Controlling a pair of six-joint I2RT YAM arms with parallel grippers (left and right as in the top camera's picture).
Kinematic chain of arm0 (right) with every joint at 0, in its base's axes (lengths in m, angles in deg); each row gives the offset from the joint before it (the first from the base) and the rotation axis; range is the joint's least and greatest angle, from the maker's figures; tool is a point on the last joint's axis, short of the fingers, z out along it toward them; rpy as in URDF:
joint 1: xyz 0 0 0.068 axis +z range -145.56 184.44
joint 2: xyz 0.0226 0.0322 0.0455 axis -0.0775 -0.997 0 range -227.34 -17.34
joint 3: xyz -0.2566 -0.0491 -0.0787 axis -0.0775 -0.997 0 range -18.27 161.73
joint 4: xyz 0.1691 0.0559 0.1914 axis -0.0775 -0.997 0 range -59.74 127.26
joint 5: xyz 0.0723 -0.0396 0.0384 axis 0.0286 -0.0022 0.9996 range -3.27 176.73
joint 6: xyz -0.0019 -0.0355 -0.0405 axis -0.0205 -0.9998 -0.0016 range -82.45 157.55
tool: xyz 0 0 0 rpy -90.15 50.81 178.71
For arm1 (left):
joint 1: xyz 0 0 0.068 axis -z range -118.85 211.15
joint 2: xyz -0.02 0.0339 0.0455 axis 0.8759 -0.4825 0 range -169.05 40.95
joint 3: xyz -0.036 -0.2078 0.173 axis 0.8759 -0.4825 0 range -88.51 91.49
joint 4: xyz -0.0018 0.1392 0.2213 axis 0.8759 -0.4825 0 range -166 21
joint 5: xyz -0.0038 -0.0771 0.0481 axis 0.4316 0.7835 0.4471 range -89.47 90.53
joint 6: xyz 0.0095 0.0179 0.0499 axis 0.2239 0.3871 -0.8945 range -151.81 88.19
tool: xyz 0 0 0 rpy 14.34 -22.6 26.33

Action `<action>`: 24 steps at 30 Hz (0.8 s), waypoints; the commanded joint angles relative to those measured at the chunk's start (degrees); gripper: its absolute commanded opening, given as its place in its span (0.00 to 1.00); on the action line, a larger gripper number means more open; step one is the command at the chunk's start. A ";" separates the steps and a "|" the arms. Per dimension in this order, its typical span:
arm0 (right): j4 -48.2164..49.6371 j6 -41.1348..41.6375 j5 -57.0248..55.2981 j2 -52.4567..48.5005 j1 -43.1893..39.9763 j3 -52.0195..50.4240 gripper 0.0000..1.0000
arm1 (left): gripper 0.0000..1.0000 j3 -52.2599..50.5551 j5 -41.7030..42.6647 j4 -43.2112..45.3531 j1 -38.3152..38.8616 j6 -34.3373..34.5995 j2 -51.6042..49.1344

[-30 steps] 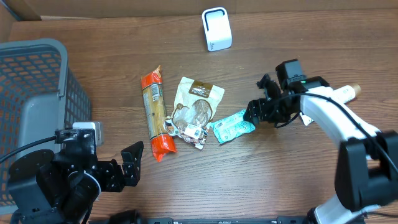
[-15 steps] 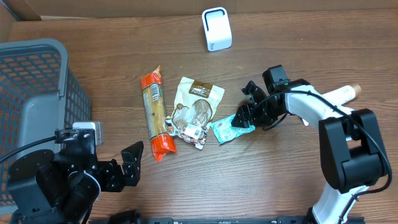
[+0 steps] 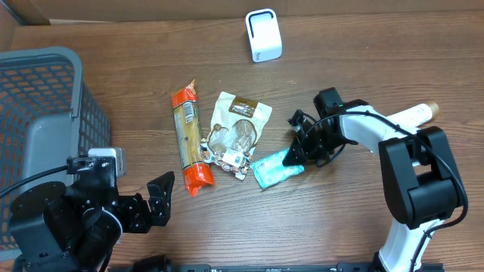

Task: Scan the item barcode
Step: 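Lift the green packet and carry it toward the white scanner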

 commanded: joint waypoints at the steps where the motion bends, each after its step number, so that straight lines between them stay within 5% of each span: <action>1: -4.02 -7.52 8.24 1.29 -3.30 4.94 0.04 | 1.00 0.63 -0.33 0.20 -0.20 -0.85 0.02; 9: -12.44 -11.10 12.81 14.56 -7.69 13.25 0.04 | 1.00 0.63 -0.33 0.20 -0.20 -0.85 0.02; 24: -0.74 14.67 1.05 43.28 -7.45 15.08 0.04 | 1.00 0.63 -0.33 0.20 -0.20 -0.85 0.02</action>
